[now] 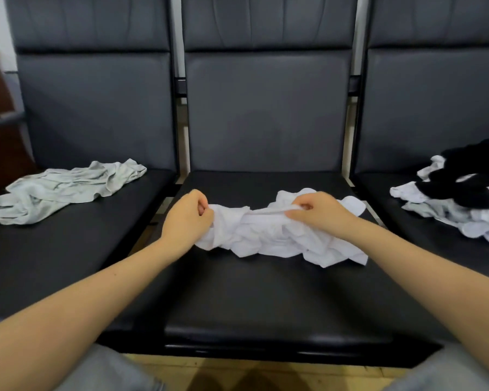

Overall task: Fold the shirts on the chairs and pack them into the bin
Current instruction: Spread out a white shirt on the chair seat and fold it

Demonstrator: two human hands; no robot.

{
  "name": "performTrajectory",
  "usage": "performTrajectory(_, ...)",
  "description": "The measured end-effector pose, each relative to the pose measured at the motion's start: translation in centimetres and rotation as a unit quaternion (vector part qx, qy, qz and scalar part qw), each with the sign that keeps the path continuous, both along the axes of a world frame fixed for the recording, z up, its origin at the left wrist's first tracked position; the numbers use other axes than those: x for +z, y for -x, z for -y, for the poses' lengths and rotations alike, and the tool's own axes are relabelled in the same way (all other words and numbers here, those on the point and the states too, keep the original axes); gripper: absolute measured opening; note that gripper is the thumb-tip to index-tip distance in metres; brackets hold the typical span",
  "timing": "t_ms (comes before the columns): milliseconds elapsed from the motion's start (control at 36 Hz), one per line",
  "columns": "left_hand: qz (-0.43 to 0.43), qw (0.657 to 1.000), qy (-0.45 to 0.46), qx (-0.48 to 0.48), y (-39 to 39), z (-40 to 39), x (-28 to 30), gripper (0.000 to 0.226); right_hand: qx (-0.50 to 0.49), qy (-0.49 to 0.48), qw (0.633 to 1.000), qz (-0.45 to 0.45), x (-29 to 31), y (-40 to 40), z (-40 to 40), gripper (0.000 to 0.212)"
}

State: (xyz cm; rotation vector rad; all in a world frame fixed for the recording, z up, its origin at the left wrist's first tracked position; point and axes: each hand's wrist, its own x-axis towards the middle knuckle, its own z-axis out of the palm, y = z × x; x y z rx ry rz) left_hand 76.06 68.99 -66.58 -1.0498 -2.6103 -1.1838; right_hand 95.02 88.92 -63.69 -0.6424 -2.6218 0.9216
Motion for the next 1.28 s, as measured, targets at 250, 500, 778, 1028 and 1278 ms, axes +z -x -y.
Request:
performTrajectory(250, -0.048, 0.984, 0.161, -0.053, -3.5, 0.1, -1.2, 0.042, -0.058, 0.031, 0.992, -0.104, 1.0, 0.6, -1.0, 0.027)
performTrajectory(500, 0.32, 0.922, -0.158, -0.147, -2.0, -0.1, 2.5, 0.029, -0.129, -0.169, 0.966, 0.144, 0.2, -1.4, -3.0, 0.014)
performTrajectory(778, 0.448, 0.846, -0.21, -0.201, -0.7, 0.5, 4.6, 0.028, -0.123, 0.3, 0.946, -0.017, 1.4, -3.1, -2.0, 0.031)
performTrajectory(1028, 0.486, 0.817, -0.267, -0.157, -1.6, 0.1, 5.2, 0.038, -0.034, 0.642, 0.722, -0.258, 3.5, -4.0, -1.6, 0.028)
performTrajectory(1278, 0.416, 0.859, -0.294, -0.058, -1.2, 0.3, 6.3, 0.026, -0.151, 0.626, 0.72, -0.258, 3.6, -2.4, -2.1, 0.019)
